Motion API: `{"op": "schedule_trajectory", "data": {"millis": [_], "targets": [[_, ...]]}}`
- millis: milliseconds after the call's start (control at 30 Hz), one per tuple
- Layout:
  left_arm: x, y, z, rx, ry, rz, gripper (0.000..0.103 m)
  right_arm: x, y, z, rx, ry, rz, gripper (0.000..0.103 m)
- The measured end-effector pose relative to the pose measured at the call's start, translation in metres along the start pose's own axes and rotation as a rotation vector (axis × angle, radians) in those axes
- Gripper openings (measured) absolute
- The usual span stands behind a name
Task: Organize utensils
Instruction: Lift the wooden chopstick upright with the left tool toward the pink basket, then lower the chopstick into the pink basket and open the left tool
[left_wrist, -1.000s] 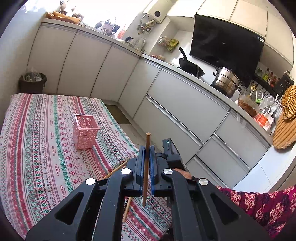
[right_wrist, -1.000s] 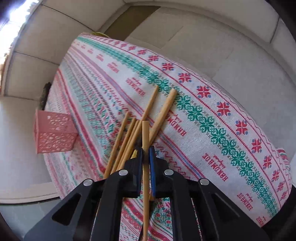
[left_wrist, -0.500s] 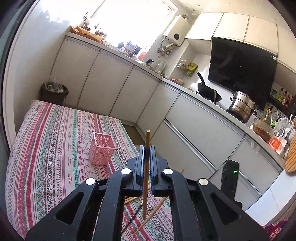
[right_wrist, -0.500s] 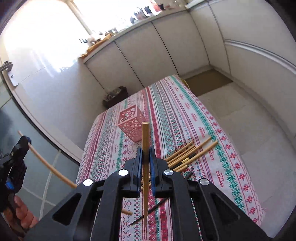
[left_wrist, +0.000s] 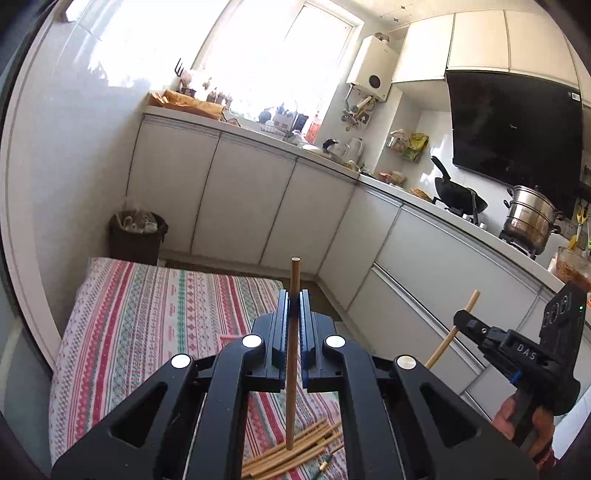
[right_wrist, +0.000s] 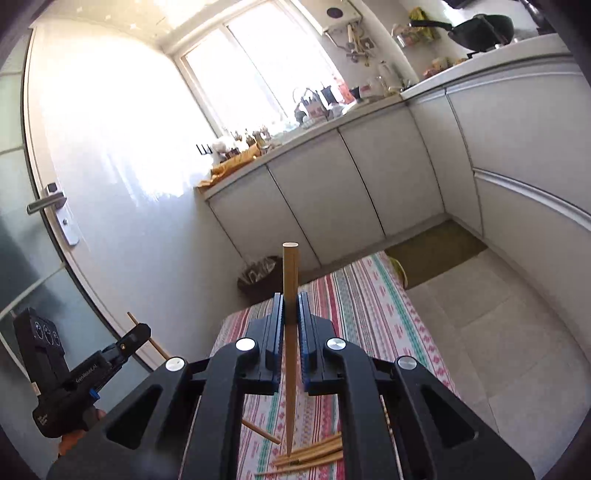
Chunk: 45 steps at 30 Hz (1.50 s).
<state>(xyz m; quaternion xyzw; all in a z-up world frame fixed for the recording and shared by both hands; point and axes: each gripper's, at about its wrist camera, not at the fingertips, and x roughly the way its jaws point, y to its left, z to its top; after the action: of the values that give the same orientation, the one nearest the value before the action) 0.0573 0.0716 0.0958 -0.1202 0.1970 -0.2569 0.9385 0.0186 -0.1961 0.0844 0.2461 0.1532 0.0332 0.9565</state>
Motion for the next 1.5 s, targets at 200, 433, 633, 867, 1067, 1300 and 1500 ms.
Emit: {"op": "schedule_trajectory", "data": {"millis": [200,433,633,867,1067,1300,1500], "targets": [[0.045,0.008,0.033,0.042,-0.069,0.081,0.004,0.044,-0.003,0.043,0.003,-0.075,0.011,0.008],[0.109,0.038,0.028,0.042,-0.063,0.17,0.004,0.108,-0.005,0.044,-0.025,-0.08,0.017,0.008],[0.139,0.065,-0.008,0.0,0.062,0.18,0.036,0.156,-0.002,0.016,-0.049,-0.041,0.01,0.008],[0.056,0.079,0.003,-0.104,-0.16,0.213,0.068,0.184,0.011,-0.005,-0.124,-0.023,-0.024,0.008],[0.024,0.085,0.016,-0.105,-0.228,0.247,0.075,0.197,0.032,-0.019,-0.208,-0.048,-0.048,0.008],[0.032,0.092,0.012,-0.118,-0.189,0.259,0.081,0.217,0.034,-0.044,-0.24,-0.015,-0.088,0.042],[0.028,0.089,0.013,-0.122,-0.201,0.259,0.091,0.198,0.014,-0.044,-0.141,-0.045,-0.13,0.074]]}}
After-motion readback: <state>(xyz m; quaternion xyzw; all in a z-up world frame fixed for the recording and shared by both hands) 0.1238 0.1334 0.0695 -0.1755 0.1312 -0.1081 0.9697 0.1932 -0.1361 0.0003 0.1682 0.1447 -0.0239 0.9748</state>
